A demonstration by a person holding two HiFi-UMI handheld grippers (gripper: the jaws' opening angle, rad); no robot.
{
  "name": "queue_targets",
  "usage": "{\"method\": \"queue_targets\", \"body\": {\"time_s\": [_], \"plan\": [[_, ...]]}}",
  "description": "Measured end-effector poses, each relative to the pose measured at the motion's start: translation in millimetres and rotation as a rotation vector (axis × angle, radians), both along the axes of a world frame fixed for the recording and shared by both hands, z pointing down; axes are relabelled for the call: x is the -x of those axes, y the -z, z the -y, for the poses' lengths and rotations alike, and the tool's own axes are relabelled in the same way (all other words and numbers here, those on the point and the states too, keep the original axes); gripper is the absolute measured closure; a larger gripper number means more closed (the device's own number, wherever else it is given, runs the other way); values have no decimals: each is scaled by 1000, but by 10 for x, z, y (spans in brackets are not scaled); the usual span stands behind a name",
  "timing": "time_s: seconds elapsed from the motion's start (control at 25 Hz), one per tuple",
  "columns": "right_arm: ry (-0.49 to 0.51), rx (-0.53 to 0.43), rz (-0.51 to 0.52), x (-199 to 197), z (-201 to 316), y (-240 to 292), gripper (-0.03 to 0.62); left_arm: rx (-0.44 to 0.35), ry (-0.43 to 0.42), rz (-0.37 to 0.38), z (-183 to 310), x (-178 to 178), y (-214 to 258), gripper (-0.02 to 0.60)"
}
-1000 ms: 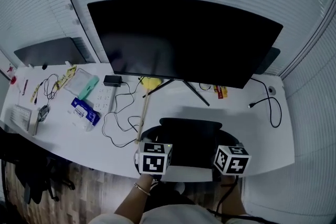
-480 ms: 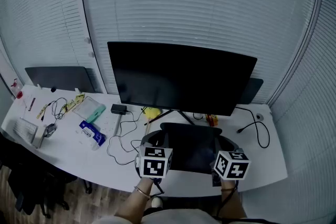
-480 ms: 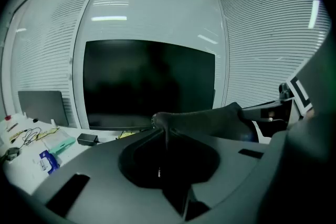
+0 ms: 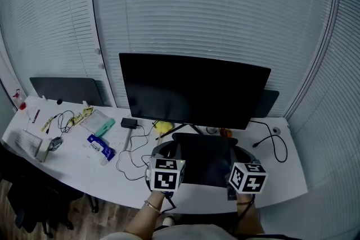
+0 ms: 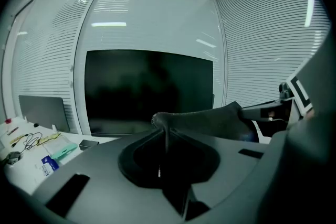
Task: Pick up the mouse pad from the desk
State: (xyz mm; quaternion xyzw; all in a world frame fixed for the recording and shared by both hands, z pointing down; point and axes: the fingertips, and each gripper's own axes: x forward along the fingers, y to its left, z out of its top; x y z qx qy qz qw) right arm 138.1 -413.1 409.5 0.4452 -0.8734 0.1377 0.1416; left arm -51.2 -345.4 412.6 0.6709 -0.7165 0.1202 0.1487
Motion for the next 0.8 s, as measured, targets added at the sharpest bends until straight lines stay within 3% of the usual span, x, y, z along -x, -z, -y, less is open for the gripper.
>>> {"method": "queue_targets", "body": {"time_s": [0.8], "plan": [[5, -10, 12, -84, -79, 3, 542, 2, 1, -5, -68, -74, -45, 535]]}}
